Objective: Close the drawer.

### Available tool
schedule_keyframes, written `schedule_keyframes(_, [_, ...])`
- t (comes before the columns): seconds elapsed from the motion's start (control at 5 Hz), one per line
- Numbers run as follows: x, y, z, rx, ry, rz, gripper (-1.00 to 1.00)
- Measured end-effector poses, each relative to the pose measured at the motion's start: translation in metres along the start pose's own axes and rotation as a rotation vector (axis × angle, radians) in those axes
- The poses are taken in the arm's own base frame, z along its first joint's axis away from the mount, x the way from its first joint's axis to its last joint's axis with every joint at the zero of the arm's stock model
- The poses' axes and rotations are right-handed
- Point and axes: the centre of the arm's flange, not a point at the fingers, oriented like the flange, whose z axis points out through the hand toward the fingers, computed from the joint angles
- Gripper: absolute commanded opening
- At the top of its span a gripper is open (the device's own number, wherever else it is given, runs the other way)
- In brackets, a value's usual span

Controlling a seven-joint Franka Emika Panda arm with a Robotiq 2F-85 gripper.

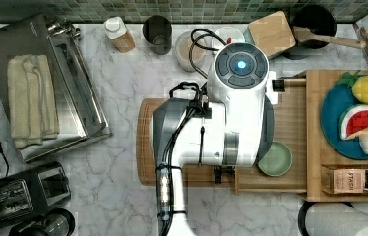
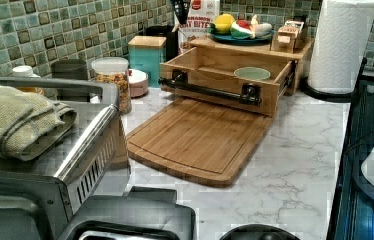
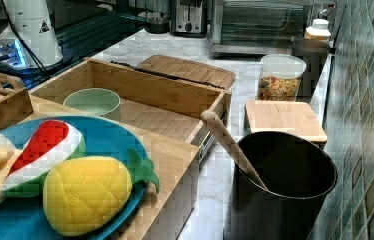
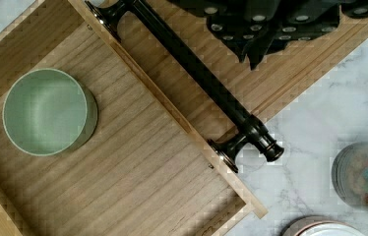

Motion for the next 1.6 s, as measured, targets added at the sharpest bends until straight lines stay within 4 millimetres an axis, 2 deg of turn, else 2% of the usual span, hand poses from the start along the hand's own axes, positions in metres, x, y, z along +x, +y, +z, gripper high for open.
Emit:
schedule_keyframes(0.6, [0.002, 0.004, 0.011, -0.019, -0.008, 0.002, -1.0])
schedule_keyframes(0.8, [0.0, 0.004, 0.017, -0.017, -0.007, -0.037, -1.0])
schedule_keyframes(1.0, [-0.002, 0.0, 0.029, 0.0, 0.014, -0.15, -1.0])
schedule_keyframes(1.2, [-0.011, -0.009, 0.043, 0.047, 0.046, -0.227, -1.0])
schedule_keyframes(1.6, [-0.062, -0.022, 0.064, 0.041, 0.018, -0.444, -1.0])
